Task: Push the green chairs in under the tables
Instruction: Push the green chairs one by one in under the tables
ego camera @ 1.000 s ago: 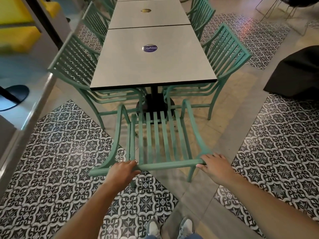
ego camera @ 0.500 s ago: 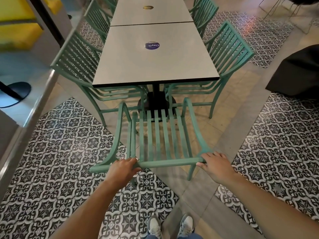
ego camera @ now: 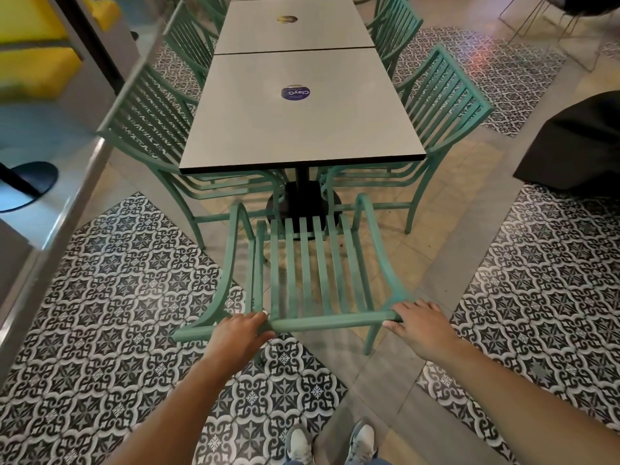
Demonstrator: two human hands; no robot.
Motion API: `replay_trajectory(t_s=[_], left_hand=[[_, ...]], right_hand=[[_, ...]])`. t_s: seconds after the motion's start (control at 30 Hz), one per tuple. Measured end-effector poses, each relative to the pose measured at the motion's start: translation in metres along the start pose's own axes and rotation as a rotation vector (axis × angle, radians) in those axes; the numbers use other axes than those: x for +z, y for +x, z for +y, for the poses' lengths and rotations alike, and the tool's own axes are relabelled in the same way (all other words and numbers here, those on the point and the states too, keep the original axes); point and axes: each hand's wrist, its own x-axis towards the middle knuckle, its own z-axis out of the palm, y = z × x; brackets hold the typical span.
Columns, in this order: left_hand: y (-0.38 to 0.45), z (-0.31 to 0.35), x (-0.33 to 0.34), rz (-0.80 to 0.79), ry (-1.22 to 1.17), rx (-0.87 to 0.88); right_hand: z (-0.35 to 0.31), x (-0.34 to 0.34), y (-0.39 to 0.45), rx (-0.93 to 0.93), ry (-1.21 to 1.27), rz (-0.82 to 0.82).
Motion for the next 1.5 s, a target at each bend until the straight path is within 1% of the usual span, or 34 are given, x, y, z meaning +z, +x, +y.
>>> replay_trajectory(t_s=[0.2,0.33,0.37,0.47,0.57,0.7,0.8,0.93,1.13,1.23,1.33,1.5], left_hand=[[0.000,0.002,-0.004,-0.045,-0.017,-0.009],[0.007,0.008,-0.010,-0.148,-0.027,-0.043],[0.011,0.011,-0.012,-0.149,-0.037,-0.053],[0.031,0.027,-0.018,-0.065,-0.040,-0.037],[0.064,0.061,-0.026,0.011,-0.047,0.037],[0.100,0.125,-0.039,0.011,-0.058,0.091],[0.124,0.181,-0.046,-0.028,-0.054,0.164],[0.180,0.267,-0.046,-0.119,0.018,0.214],[0.257,0.394,-0.054,-0.106,0.074,0.269],[0.295,0.441,-0.059,-0.111,0.072,0.292],[0.343,0.473,-0.062,-0.116,0.093,0.292],[0.442,0.516,-0.068,-0.058,0.110,0.282]], right_hand=[[0.001,0.000,-0.002,0.012,0.009,-0.008],[-0.003,-0.003,-0.004,0.046,0.037,-0.003],[-0.006,-0.006,-0.006,0.060,0.062,-0.004],[-0.005,-0.019,-0.011,0.109,0.156,0.013],[0.013,-0.032,-0.013,0.144,0.161,0.066],[0.050,-0.043,-0.009,0.188,0.156,0.091],[0.083,-0.041,-0.004,0.195,0.201,0.111],[0.155,-0.036,0.004,0.194,0.300,0.084],[0.284,-0.067,0.009,0.187,0.344,0.112],[0.339,-0.091,0.021,0.205,0.363,0.162],[0.382,-0.106,0.047,0.209,0.356,0.214],[0.455,-0.125,0.120,0.187,0.331,0.194]])
